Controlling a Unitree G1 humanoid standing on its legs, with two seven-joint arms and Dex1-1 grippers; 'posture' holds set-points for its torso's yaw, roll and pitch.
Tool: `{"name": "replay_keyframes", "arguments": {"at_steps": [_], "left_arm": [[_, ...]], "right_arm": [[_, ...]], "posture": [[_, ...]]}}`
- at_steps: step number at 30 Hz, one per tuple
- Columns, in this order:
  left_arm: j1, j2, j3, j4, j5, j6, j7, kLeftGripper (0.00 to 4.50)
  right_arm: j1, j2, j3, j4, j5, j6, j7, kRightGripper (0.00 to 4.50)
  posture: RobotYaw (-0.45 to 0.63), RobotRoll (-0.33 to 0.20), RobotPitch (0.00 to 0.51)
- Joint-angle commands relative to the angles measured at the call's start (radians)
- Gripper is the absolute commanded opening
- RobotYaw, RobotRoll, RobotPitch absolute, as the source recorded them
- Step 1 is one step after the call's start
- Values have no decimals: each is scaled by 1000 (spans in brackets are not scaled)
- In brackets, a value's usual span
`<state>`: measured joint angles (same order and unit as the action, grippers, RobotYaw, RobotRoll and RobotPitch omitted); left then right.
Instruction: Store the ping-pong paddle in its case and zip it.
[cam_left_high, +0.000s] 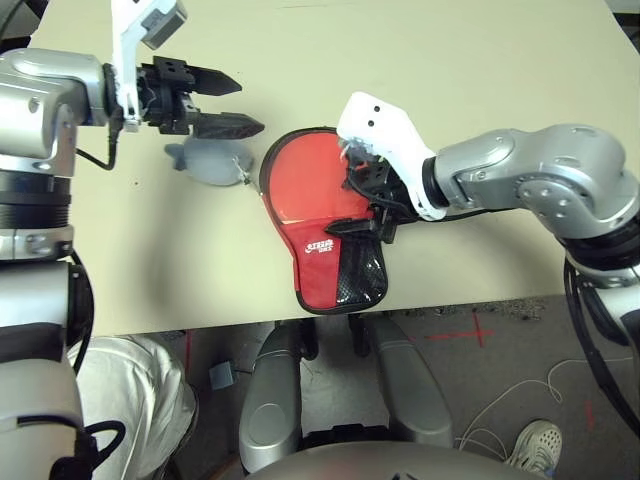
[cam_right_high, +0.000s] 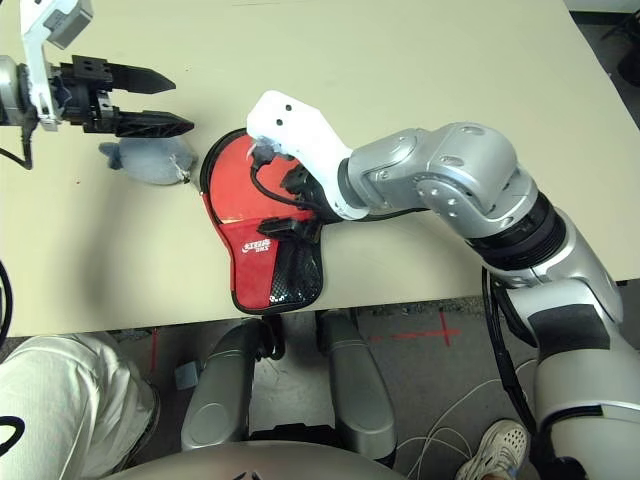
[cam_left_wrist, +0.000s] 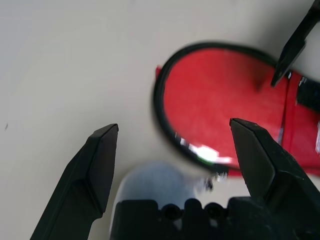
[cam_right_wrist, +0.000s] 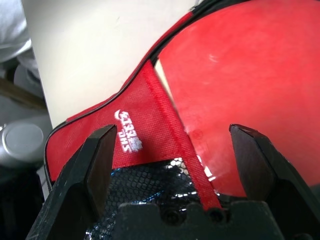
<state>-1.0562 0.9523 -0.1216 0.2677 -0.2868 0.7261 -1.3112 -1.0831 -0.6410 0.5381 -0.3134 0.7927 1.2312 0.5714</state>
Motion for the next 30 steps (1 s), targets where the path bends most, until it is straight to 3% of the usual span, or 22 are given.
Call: {"name": "replay_keyframes", "arguments": {"at_steps": [1, 17, 23, 30], "left_arm": [[9, 35, -16, -2, 37, -25, -17, 4500], [98, 152, -96, 83, 182, -149, -140, 4500], [150, 96, -95, 81, 189, -170, -121, 4500], [132, 24, -76, 109, 193, -241, -82, 4500]], "right_arm": [[-6, 14, 64, -10, -79, -35, 81, 4474], [0, 76, 114, 50, -303, -86, 257, 4474], [6, 98, 108, 71, -345, -90, 276, 4474], [14, 117, 96, 79, -378, -92, 287, 4474]], "posture": [[-59, 0, 330], [-54, 0, 314], [-57, 0, 316], [-66, 0, 323]]}}
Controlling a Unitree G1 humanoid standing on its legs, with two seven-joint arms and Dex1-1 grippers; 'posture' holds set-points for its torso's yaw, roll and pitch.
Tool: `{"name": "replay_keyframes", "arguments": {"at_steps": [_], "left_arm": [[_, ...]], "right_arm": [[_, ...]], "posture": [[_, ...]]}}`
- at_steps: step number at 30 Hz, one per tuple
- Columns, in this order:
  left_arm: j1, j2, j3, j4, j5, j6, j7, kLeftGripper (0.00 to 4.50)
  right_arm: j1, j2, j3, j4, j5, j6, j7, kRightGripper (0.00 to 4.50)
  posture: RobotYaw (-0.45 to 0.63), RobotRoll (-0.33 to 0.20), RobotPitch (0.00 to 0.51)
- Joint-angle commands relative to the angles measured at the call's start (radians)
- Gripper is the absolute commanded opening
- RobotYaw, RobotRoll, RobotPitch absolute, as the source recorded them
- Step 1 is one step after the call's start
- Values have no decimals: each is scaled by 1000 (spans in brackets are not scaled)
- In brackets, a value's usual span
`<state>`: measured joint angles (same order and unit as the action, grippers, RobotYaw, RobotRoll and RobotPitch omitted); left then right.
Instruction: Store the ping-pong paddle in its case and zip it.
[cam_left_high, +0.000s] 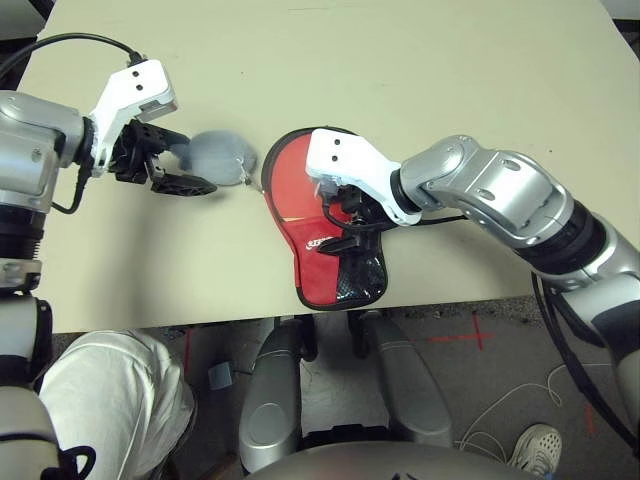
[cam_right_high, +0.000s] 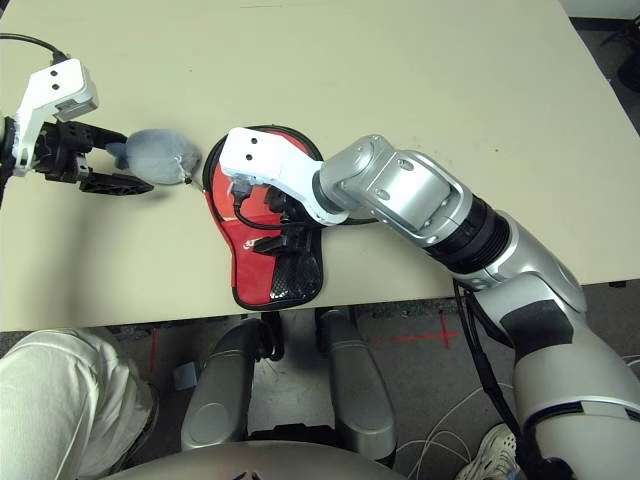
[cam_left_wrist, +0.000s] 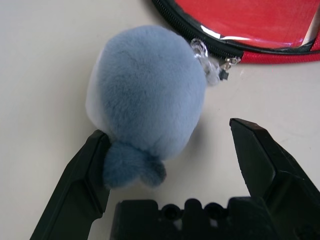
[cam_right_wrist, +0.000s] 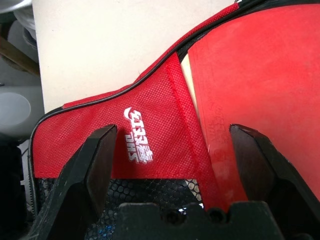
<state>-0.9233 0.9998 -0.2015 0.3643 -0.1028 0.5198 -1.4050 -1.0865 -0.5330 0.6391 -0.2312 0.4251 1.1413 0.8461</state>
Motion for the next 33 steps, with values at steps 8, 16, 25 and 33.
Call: {"name": "replay_keyframes", "arguments": {"at_steps": [8, 16, 25, 33], "left_arm": [[-54, -88, 23, 105, 31, -148, 79, 4500], [-33, -117, 10, 120, 34, -153, 57, 4500], [-3, -120, -4, 94, 33, -104, 5, 2813], [-35, -175, 4, 138, 42, -138, 45, 323]], "right_arm": [[30, 21, -20, 4, -30, 1, 16, 4474], [30, 36, -29, 16, -45, 3, 17, 4474], [32, 46, -36, 28, -53, 7, 14, 4500], [33, 53, -40, 39, -59, 7, 14, 4500]], "posture": [[-71, 0, 331], [-77, 0, 338], [-82, 0, 344], [-79, 0, 350]]}}
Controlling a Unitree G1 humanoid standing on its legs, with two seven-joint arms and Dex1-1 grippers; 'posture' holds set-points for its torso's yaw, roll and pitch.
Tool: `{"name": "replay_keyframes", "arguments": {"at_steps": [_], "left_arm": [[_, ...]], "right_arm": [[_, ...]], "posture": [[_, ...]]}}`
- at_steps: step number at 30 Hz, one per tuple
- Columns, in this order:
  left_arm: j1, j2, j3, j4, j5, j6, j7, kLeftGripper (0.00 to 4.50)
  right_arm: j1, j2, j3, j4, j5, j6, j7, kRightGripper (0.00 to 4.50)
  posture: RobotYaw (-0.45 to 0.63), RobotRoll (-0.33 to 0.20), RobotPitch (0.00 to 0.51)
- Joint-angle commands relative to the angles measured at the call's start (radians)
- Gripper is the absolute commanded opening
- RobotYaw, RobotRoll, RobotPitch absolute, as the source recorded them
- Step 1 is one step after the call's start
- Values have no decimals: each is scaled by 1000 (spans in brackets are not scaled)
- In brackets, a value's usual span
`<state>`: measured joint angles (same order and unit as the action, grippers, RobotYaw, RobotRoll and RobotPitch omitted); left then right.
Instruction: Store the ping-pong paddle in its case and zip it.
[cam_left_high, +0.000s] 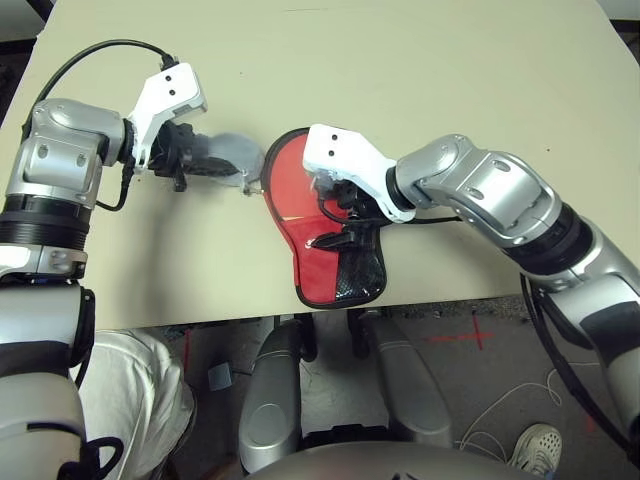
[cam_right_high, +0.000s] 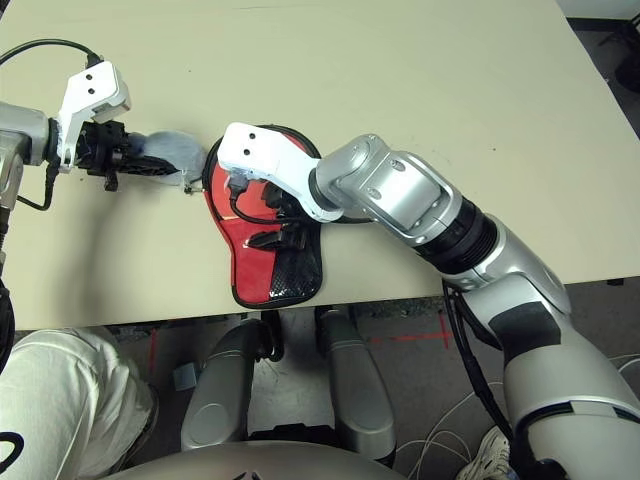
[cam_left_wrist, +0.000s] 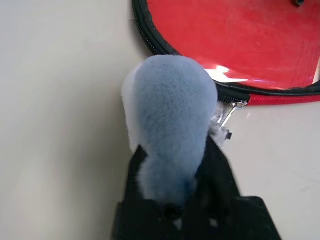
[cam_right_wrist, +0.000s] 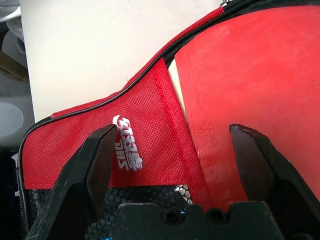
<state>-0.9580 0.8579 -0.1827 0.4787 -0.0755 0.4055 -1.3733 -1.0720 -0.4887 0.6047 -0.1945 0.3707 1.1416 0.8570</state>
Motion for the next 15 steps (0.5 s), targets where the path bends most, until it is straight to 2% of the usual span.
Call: {"name": "replay_keyframes", "arguments": {"at_steps": [1, 15], "left_arm": [[-13, -50, -13, 46, 22, -42, 34, 287], [-212, -269, -9, 388, 125, -270, 230, 287]], "right_arm": [[19, 10, -6, 6, -6, 6, 3, 4500], [32, 26, -2, 35, -27, 1, 4, 4500]], "posture": [[-78, 0, 351], [-80, 0, 356]]}}
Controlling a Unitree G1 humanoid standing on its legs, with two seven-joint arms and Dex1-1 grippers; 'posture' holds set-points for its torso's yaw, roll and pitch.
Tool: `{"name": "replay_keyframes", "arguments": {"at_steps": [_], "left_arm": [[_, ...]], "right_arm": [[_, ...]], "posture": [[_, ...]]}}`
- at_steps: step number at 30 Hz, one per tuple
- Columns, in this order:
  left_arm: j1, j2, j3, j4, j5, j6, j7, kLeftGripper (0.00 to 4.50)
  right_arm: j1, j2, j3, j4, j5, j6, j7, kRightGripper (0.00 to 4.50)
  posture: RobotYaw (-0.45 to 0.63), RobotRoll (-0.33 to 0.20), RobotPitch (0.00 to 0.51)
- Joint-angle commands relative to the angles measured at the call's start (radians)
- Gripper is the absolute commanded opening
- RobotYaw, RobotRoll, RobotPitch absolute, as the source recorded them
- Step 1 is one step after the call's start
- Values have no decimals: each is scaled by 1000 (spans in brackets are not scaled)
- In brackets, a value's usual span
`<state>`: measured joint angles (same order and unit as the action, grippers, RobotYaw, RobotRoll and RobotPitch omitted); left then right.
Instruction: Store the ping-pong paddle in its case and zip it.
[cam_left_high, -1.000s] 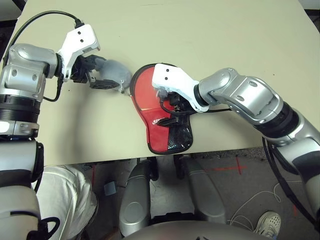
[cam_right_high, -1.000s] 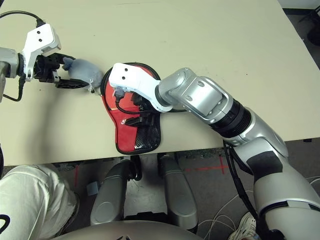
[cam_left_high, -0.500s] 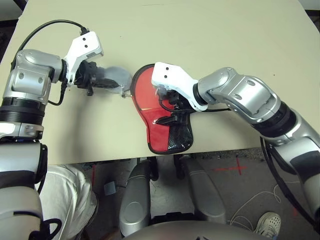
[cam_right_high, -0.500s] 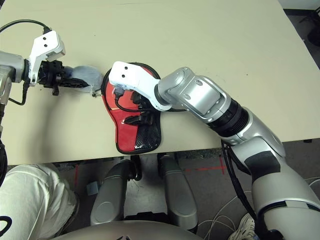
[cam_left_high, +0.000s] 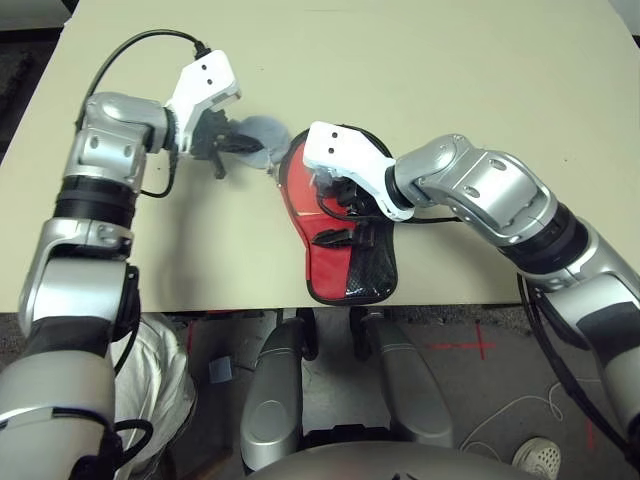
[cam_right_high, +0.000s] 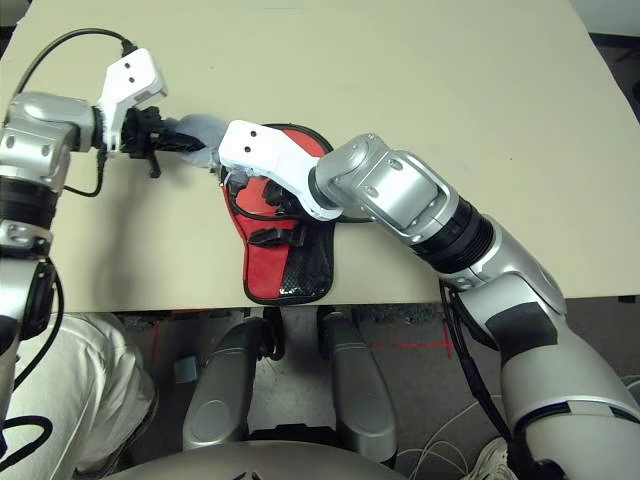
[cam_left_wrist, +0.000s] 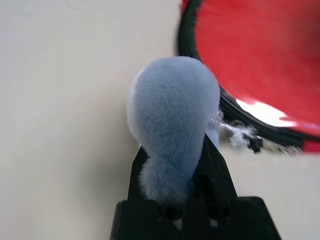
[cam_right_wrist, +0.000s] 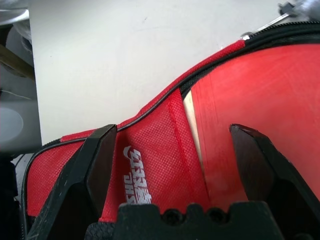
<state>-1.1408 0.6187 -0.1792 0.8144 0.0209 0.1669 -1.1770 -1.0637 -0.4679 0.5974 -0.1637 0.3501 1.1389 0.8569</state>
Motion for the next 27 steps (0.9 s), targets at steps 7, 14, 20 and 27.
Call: {"name": "replay_keyframes", "arguments": {"at_steps": [7, 14, 20, 27], "left_arm": [[-45, -51, -9, 80, 42, -48, 18, 287], [-28, -37, -9, 60, 43, -39, 1, 287], [-20, -33, -9, 47, 41, -31, -7, 287], [-27, -35, -11, 63, 49, -36, -5, 287]], "right_arm": [[20, 9, -17, 33, -20, 4, -6, 4500], [-31, 7, -71, 114, -40, -10, -10, 4500], [-92, 20, -133, 213, -78, 37, -78, 4500], [-107, -27, -102, 149, -60, 79, -13, 4500]], "posture": [[-86, 0, 356], [-84, 0, 352], [-85, 0, 350], [-96, 0, 351]]}}
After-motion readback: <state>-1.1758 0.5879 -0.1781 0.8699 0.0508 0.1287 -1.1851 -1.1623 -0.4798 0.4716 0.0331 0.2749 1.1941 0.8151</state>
